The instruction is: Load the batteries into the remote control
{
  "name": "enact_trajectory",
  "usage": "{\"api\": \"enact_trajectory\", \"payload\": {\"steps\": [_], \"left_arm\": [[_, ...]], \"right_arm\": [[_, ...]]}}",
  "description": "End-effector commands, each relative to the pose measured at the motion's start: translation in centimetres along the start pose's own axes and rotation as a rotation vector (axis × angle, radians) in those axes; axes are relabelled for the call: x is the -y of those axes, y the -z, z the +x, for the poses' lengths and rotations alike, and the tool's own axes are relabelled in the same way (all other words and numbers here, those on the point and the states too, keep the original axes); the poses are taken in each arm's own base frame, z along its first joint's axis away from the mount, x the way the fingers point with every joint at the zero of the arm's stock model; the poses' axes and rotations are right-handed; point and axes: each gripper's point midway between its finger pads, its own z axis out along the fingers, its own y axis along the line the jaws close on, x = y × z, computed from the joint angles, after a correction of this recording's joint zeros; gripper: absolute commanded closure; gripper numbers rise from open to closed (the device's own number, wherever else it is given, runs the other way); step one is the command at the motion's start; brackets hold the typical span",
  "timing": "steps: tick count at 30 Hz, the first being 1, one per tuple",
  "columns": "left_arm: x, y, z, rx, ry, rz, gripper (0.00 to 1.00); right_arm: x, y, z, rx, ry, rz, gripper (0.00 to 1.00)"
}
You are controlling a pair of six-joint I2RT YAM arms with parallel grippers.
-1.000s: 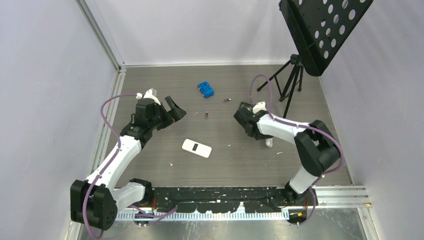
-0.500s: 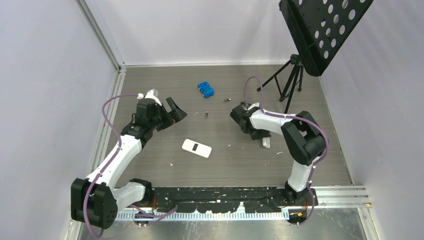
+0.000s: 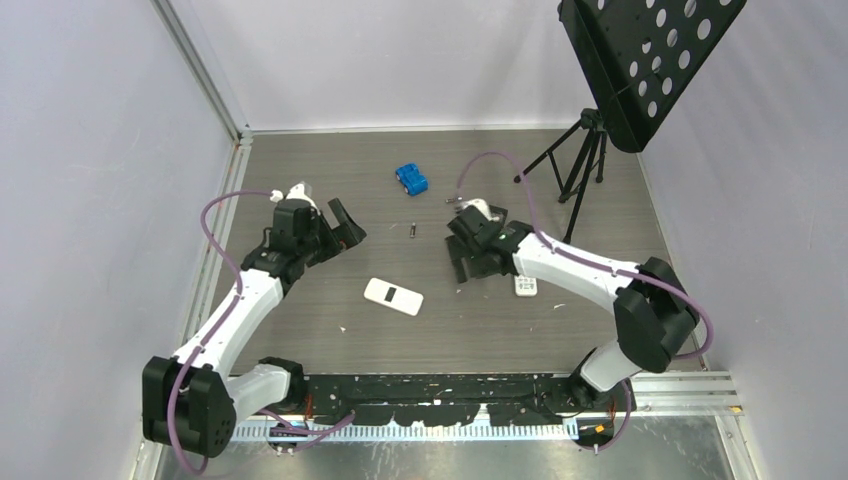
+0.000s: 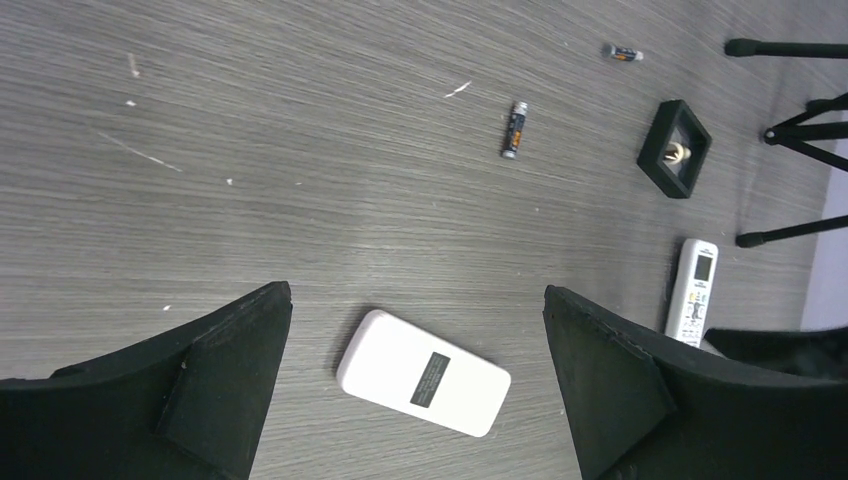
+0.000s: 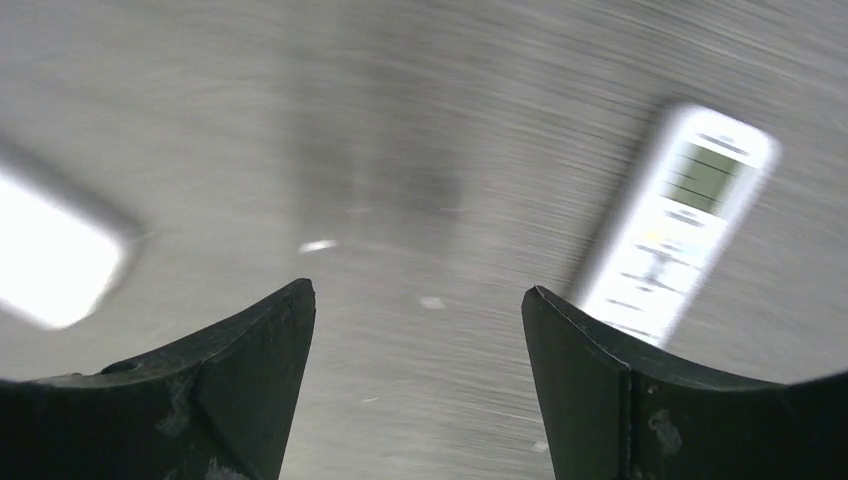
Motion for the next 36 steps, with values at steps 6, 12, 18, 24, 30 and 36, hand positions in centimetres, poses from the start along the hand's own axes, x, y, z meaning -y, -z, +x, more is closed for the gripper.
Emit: {"api": "enact_trajectory", "payload": {"steps": [6, 12, 18, 24, 30, 36], "left_arm": [[-1.9, 2.1, -3.2, 0.132, -0.022, -0.133, 0.0], [-3.7, 3.3, -3.3, 0.14, -0.002, -0.205, 0.0], [-4.5, 4.0, -3.1, 0.147, 0.031, -0.214, 0.0], [-4.4, 4.6, -3.3, 0.159, 0.038, -0.2, 0.0], [-4.0, 5.1, -3.4, 0.172, 0.042, -0.177, 0.0], [-2.1, 5.0, -2.6, 0.162, 0.033, -0.047, 0.01]], "right_arm": [[-18.7, 3.9, -2.1, 0.24, 0.332, -0.514, 0.17], [-21.8, -0.2, -2.7, 0.256, 0.484, -0.383, 0.17], [-23.7, -1.3, -2.2, 0.231, 0.563, -0.438, 0.16], [-24.5, -2.0, -0.6, 0.127, 0.593, -0.511, 0.21], [-23.5, -2.7, -0.8, -0.001, 0.408, -0.559, 0.53], [-20.3, -1.3, -5.4, 0.13, 0.15, -0.417, 0.62]]}}
